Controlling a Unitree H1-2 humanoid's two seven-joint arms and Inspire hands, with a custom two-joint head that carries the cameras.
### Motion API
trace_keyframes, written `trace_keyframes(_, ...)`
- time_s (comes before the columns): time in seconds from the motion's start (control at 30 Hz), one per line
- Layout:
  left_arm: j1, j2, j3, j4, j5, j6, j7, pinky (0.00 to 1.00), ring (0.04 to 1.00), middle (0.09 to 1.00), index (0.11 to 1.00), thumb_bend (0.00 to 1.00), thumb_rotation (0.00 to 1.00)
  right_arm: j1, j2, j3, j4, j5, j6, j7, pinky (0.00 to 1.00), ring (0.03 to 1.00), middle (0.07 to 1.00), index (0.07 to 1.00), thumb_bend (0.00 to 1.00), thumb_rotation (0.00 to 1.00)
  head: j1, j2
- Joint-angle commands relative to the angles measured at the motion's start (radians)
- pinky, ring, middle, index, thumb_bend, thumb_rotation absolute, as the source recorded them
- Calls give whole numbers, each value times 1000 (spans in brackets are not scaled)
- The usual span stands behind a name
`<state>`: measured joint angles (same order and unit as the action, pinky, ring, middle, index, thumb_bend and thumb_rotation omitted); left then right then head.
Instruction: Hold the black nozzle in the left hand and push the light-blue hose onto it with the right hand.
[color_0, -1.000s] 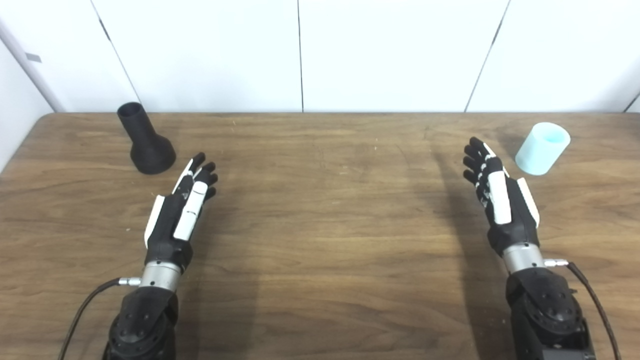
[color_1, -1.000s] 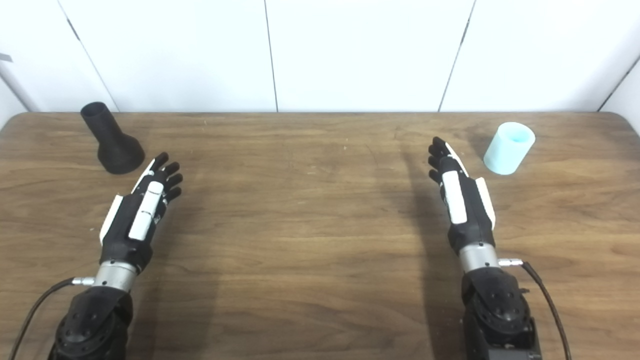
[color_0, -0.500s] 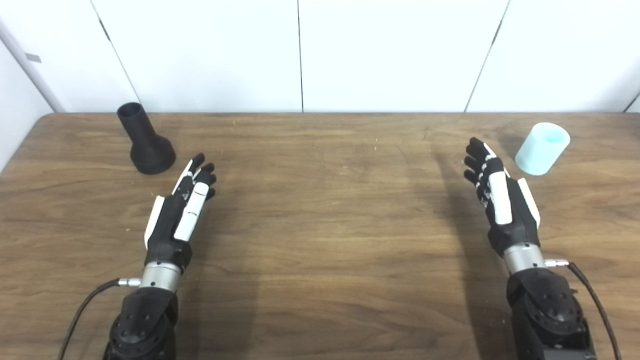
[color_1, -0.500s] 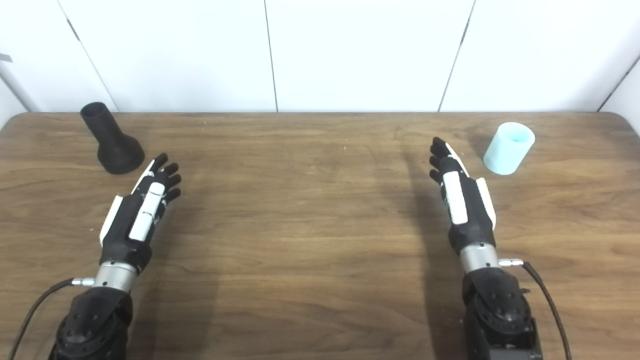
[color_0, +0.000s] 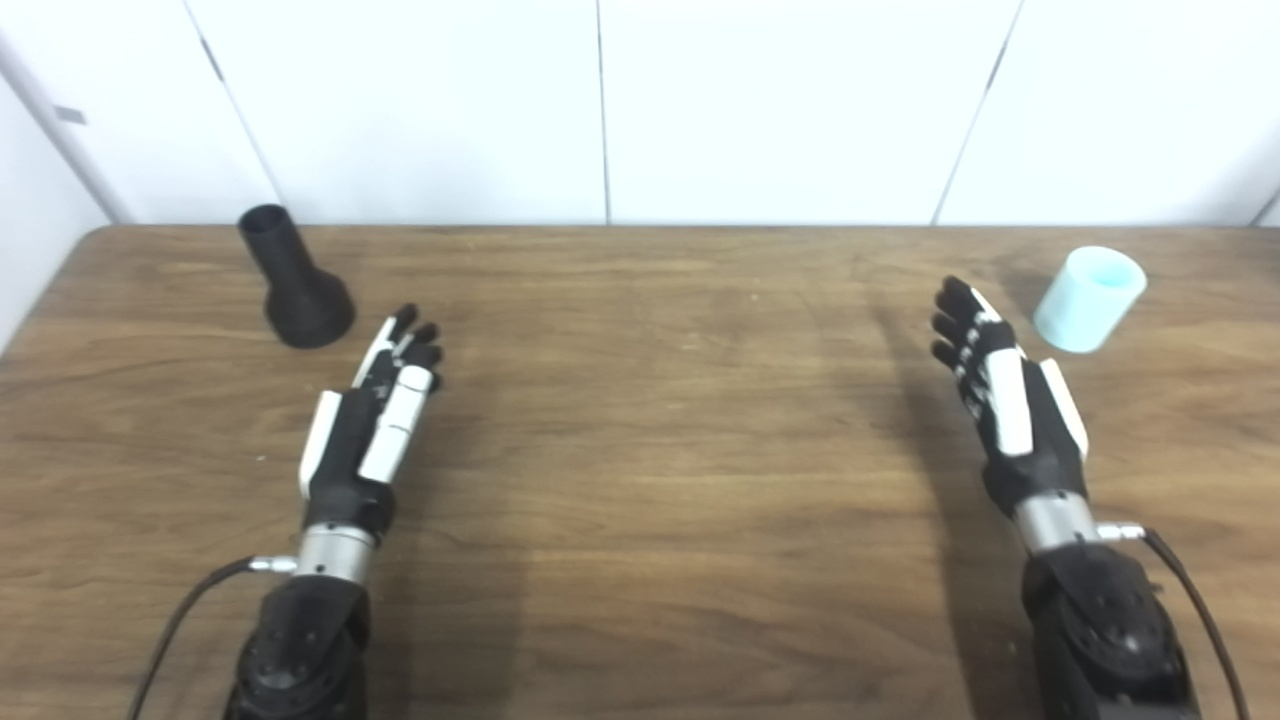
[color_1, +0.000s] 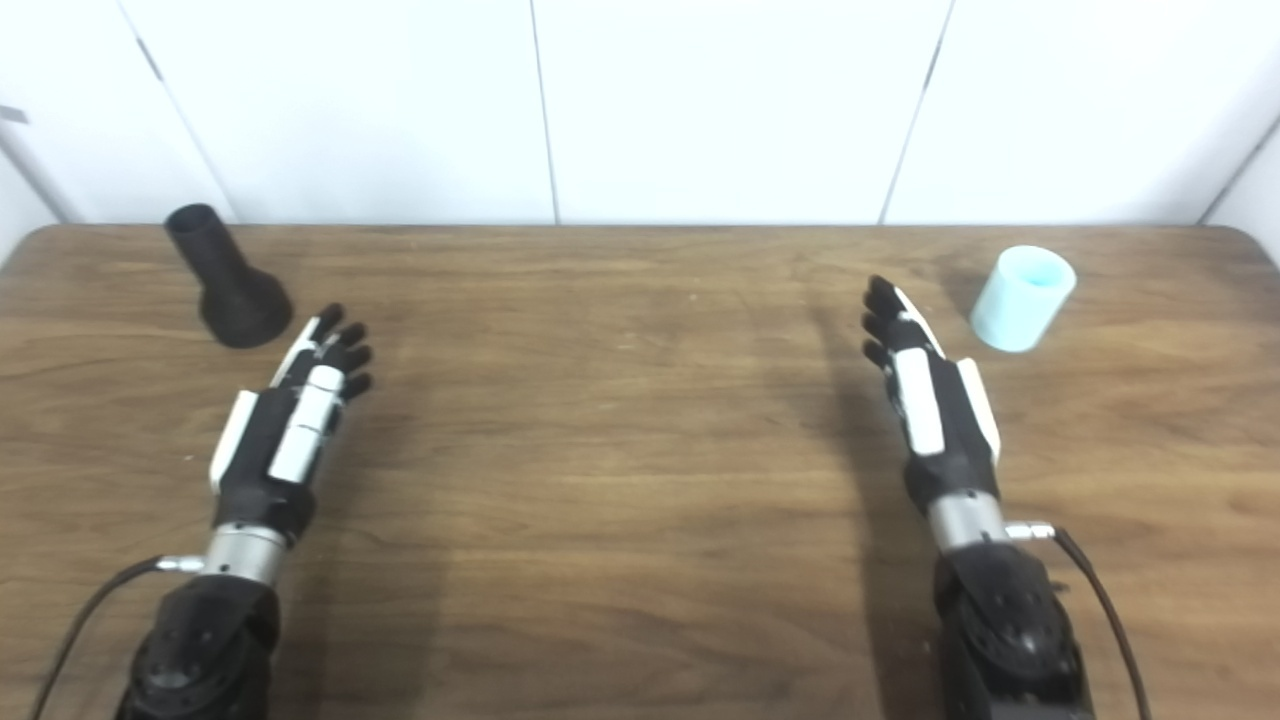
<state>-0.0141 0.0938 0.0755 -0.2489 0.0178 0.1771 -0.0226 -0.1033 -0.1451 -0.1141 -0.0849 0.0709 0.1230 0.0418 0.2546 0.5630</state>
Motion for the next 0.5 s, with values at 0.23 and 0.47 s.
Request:
trace_keyframes(0.23, -9, -29, -28, 38, 34, -83, 23, 891, 929, 933, 925, 375, 800, -17, -57, -44, 105, 66, -154, 49, 922, 941, 930, 912, 596, 1000, 84, -86)
trace_keyframes(0.47, -6, -36, -50, 66, 42, -115, 23, 899, 931, 941, 939, 342, 760, -29, -79, -52, 199, 92, -214, 83, 905, 933, 930, 919, 610, 992, 96, -134)
